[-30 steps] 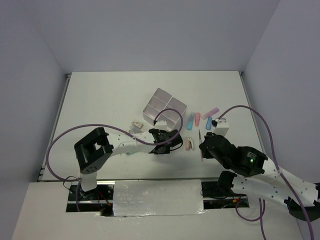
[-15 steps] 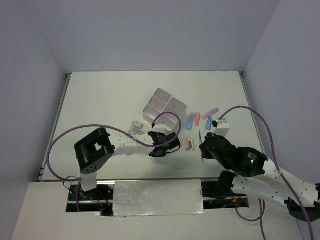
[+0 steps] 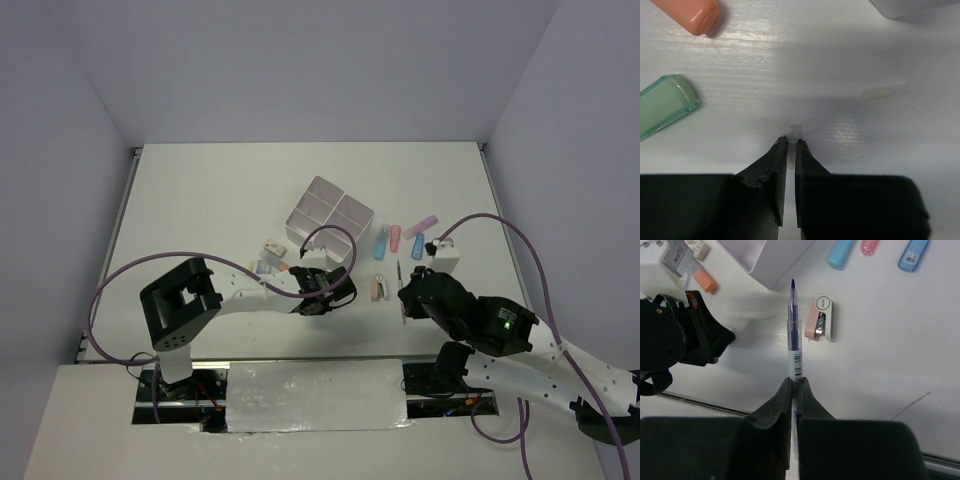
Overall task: Sort the stationery into containers
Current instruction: Pick up the pen cap from the center of the board, then close the pen cap on the pen.
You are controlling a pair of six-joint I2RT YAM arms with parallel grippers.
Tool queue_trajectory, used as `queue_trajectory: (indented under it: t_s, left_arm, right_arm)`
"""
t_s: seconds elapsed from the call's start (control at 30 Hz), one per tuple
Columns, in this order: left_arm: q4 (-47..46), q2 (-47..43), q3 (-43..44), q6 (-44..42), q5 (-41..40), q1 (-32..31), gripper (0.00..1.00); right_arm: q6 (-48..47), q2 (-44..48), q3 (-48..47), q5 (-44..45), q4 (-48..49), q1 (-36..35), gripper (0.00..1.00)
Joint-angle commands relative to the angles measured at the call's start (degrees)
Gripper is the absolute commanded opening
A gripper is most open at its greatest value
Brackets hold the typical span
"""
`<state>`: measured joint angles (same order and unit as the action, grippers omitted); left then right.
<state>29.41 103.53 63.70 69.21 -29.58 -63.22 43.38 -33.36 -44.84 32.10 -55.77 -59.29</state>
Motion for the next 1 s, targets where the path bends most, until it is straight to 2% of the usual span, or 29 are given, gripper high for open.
queue_trajectory:
  t_s: [0.0,0.17,0.2,0.3,0.43,0.53,0.67,0.8,0.97]
  left_arm:
    - [2.41,-2.09,-2.09,-0.13,1.2,-0.15,0.0]
    - [-0.57,-13.24,-0.42,-7.05,-5.83,0.81,0.0]
    - [-2.49,-16.48,-0.51,-11.68,-5.23,2.73,0.0]
    - [-11.02,-21.33,-1.64,-17.94,0.39,6.78,0.0]
    - [-23.4,-32.32,-5.6,-22.36,5.75,10.31,0.0]
    - [-34.57,-39.79,-11.22,-23.68,9.18,10.49,0.0]
    - [-45.02,-47.43,-18.5,-24.38,12.69,10.57,0.0]
    - [-50.84,-50.17,-22.83,-25.62,16.57,10.66,0.0]
    - [-56.64,-52.54,-27.48,-25.18,19.03,10.58,0.0]
  right_arm:
    - [-1.97,2.16,1.5,-1.41,5.04,-0.39,0.0]
    - [-4.0,6.91,6.24,-4.85,15.92,-0.39,0.0]
    - [-4.0,7.08,6.86,-5.37,17.61,-0.39,0.0]
    - [-2.77,6.13,9.76,-7.92,24.99,-0.48,0.0]
    - [-2.07,-0.81,12.84,-12.84,35.62,-2.57,0.0]
    - [-3.2,-3.81,16.08,-13.99,49.12,-5.39,0.0]
    - [-4.0,-6.88,15.93,-14.69,54.44,-6.19,0.0]
    - [-5.75,-8.12,16.19,-18.91,62.69,-7.07,0.0]
    - [-7.07,-10.93,15.05,-20.14,65.17,-8.47,0.0]
